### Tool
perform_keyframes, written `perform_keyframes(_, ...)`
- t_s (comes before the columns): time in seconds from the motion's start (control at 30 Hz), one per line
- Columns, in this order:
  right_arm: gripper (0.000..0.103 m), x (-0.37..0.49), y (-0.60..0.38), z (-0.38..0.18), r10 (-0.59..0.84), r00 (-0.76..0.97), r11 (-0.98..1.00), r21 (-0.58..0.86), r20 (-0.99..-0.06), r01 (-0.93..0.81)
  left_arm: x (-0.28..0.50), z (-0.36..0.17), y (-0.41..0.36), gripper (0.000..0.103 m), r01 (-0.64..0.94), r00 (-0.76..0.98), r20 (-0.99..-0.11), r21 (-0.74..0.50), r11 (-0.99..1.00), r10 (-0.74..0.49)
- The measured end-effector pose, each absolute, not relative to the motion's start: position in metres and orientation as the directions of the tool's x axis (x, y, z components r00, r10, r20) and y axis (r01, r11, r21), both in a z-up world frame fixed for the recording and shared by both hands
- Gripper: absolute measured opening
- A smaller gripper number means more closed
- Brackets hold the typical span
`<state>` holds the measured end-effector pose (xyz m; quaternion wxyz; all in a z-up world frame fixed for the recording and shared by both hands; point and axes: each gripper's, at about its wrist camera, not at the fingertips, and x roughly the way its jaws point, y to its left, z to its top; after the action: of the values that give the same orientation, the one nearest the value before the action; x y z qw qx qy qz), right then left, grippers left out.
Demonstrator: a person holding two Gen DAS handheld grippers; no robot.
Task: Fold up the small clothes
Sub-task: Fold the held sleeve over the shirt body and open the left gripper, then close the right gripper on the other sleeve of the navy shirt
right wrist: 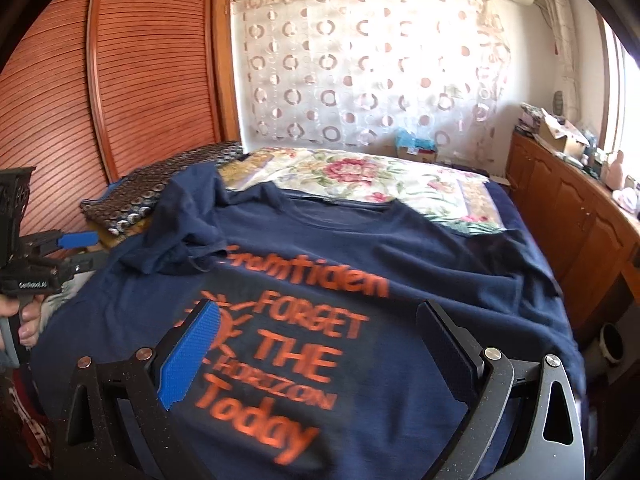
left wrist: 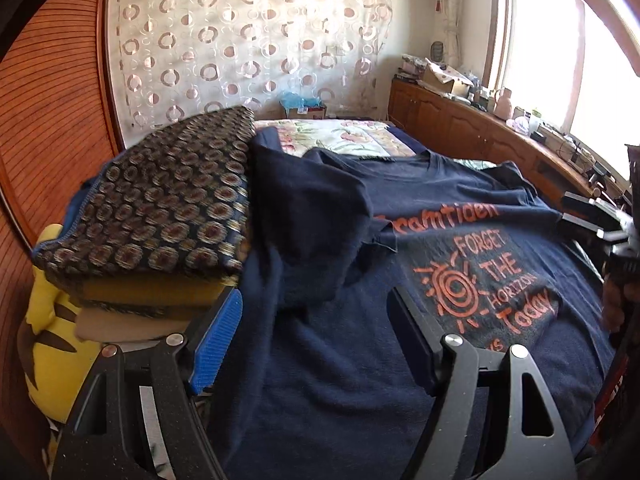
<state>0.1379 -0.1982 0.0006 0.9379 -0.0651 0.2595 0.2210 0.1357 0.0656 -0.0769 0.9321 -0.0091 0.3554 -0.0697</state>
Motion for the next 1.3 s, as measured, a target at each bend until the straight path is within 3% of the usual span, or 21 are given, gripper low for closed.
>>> perform_keyframes(0.27, 0.097, 0.167, -0.276, 0.005, 0.225, 0.813, 0.949, -0.070, -0.538, -0.308, 0.153, -0.098, 0.048, 0.076, 0.122, 0.694, -0.708, -0.058, 0.991, -0.127)
perform_keyframes(0.5, 0.082, 0.198, -0.360, -0.013, 0.124, 0.778, 0.983, -0.030, -0.616, -0.181, 0.166, -0.110, 0.037, 0.076, 0.139, 0.657, -0.745, -0.031, 0.990, -0.115)
perform_keyframes(0.73, 0.064, 0.220, -0.416, -0.039, 0.120, 0.701, 0.992, 0.057, -0.703, -0.113, 0.173, -0.118, 0.024, 0.080, 0.157, 0.621, -0.780, 0.018, 0.987, -0.084)
perform_keyframes(0.97, 0.053, 0.229, -0.439, -0.053, 0.176, 0.644, 0.984, 0.143, -0.745, -0.104, 0.178, -0.121, 0.017, 0.089, 0.176, 0.610, -0.786, 0.013, 0.984, -0.099)
perform_keyframes(1.13, 0.026, 0.239, -0.436, -0.044, 0.245, 0.632, 0.969, 0.213, -0.735, -0.127, 0.180, -0.121, 0.016, 0.091, 0.181, 0.607, -0.788, 0.010, 0.983, -0.104)
perform_keyframes(1.2, 0.021, 0.233, -0.432, -0.038, 0.209, 0.642, 0.978, 0.166, -0.738, -0.128, 0.181, -0.121, 0.016, 0.091, 0.181, 0.607, -0.788, 0.009, 0.983, -0.105)
perform_keyframes(1.3, 0.005, 0.230, -0.427, -0.036, 0.151, 0.663, 0.988, 0.091, -0.733, -0.125, 0.182, -0.122, 0.015, 0.091, 0.182, 0.607, -0.788, 0.009, 0.983, -0.105)
